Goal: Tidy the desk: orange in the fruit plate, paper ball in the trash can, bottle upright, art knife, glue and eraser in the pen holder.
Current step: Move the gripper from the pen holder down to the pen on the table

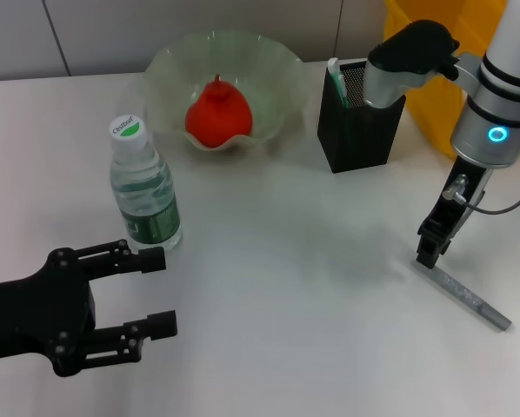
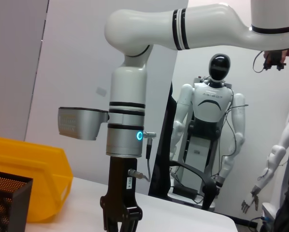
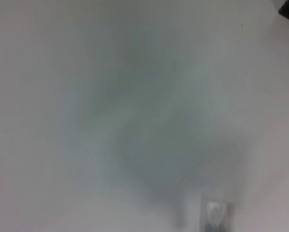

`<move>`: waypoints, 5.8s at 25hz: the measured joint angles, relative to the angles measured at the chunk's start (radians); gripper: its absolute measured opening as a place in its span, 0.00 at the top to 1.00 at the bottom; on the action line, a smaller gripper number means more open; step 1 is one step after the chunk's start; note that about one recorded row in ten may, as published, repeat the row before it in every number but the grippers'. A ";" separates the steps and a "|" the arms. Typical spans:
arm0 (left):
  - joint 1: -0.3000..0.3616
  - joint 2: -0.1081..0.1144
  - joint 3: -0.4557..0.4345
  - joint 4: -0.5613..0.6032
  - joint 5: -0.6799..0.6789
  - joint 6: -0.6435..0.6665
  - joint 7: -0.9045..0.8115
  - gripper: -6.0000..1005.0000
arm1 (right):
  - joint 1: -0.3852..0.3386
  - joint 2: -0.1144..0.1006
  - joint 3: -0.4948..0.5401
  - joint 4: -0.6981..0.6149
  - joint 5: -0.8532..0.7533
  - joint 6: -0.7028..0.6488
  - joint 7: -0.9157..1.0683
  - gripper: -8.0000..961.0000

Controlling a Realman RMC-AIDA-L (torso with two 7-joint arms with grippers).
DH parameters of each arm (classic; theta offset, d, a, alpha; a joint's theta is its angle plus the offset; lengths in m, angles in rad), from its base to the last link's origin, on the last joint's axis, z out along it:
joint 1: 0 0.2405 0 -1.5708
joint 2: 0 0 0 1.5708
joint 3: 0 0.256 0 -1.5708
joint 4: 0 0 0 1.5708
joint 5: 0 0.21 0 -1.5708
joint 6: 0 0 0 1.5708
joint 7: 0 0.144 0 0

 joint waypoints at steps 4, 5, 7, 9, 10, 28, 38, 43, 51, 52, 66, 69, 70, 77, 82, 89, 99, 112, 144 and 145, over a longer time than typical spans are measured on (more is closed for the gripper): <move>0.002 0.000 -0.008 -0.002 0.001 0.000 0.001 0.28 | 0.000 0.000 0.000 -0.001 -0.008 0.001 0.008 0.73; 0.003 0.000 -0.009 -0.003 0.001 0.000 0.001 0.28 | 0.000 0.000 0.000 -0.001 -0.011 0.002 0.010 0.73; 0.004 0.000 -0.009 -0.010 0.001 0.000 0.006 0.28 | 0.000 0.000 0.000 -0.001 -0.012 0.002 0.010 0.73; 0.004 0.000 -0.009 -0.016 0.000 0.000 0.011 0.28 | 0.000 0.000 0.000 -0.003 -0.012 0.005 0.011 0.73; 0.004 0.001 -0.008 -0.018 0.000 0.001 0.013 0.28 | -0.001 0.000 0.000 -0.006 -0.013 0.007 0.011 0.73; 0.006 0.004 -0.009 -0.023 -0.006 0.007 0.015 0.28 | -0.002 0.000 0.002 -0.033 -0.034 0.015 0.034 0.73; 0.014 0.004 -0.010 -0.023 -0.006 0.008 0.015 0.28 | -0.003 0.000 0.001 -0.068 -0.071 0.042 0.062 0.73; 0.018 0.003 -0.010 -0.023 -0.006 0.008 0.015 0.28 | -0.003 0.000 0.001 -0.081 -0.074 0.046 0.063 0.73; 0.021 0.004 -0.011 -0.024 -0.006 0.006 0.024 0.28 | -0.003 0.000 0.001 -0.091 -0.077 0.053 0.066 0.73; 0.021 0.004 -0.011 -0.024 -0.006 0.005 0.024 0.28 | -0.003 0.000 0.001 -0.092 -0.077 0.054 0.066 0.73; 0.021 0.002 -0.024 -0.026 -0.003 0.002 0.025 0.28 | -0.003 0.000 0.002 -0.117 -0.082 0.059 0.073 0.73; 0.022 0.003 -0.024 -0.026 -0.004 0.003 0.025 0.28 | -0.003 0.000 0.001 -0.117 -0.082 0.059 0.074 0.73; 0.023 0.003 -0.024 -0.026 -0.005 0.004 0.025 0.28 | -0.003 0.000 0.002 -0.117 -0.083 0.060 0.074 0.73; 0.024 0.001 -0.024 -0.026 -0.004 0.004 0.025 0.28 | -0.004 0.000 0.002 -0.117 -0.083 0.061 0.078 0.73; 0.024 0.001 -0.024 -0.026 -0.004 0.005 0.027 0.28 | -0.009 0.000 0.002 -0.129 -0.100 0.066 0.094 0.73; 0.027 0.001 -0.024 -0.033 -0.005 0.007 0.027 0.28 | -0.012 0.000 0.002 -0.144 -0.109 0.080 0.101 0.73; 0.029 0.003 -0.024 -0.037 -0.007 0.008 0.027 0.28 | -0.012 0.000 0.002 -0.145 -0.109 0.082 0.102 0.74; 0.029 0.004 -0.024 -0.037 -0.006 0.007 0.027 0.28 | -0.012 0.000 0.002 -0.145 -0.109 0.082 0.102 0.81; 0.035 0.004 -0.046 -0.037 -0.007 0.008 0.024 0.28 | 0.036 -0.003 0.002 -0.101 -0.061 0.065 0.067 0.92; 0.034 0.004 -0.049 -0.037 -0.007 0.008 0.024 0.28 | 0.039 -0.003 0.002 -0.097 -0.059 0.062 0.067 0.94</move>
